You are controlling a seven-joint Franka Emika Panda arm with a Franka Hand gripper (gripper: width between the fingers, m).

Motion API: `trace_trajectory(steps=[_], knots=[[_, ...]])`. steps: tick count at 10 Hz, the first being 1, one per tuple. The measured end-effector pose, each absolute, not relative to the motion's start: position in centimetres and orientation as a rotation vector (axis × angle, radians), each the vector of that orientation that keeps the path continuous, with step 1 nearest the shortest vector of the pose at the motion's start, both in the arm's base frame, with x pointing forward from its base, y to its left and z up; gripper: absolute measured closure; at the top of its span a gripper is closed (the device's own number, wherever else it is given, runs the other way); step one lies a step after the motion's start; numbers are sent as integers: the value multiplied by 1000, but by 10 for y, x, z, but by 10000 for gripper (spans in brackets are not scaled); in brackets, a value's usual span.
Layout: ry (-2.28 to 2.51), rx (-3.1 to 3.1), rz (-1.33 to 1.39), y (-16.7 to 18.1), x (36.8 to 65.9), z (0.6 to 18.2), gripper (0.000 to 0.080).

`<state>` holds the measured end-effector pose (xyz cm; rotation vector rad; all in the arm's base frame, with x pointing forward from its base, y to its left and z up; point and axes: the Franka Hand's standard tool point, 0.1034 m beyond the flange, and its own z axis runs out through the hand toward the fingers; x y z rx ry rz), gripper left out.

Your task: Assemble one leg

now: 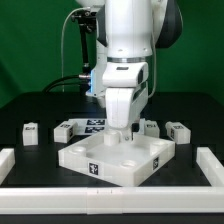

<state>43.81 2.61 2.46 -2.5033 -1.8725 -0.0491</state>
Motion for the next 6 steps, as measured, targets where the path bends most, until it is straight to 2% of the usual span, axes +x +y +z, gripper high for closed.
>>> trace_trajectory(steps=[1,5,6], knots=[[-1873,-2503,-49,26,438,25,194],[-1812,-2573,-84,29,448,42,152],[-1756,-2608,-84,33,445,41,151]])
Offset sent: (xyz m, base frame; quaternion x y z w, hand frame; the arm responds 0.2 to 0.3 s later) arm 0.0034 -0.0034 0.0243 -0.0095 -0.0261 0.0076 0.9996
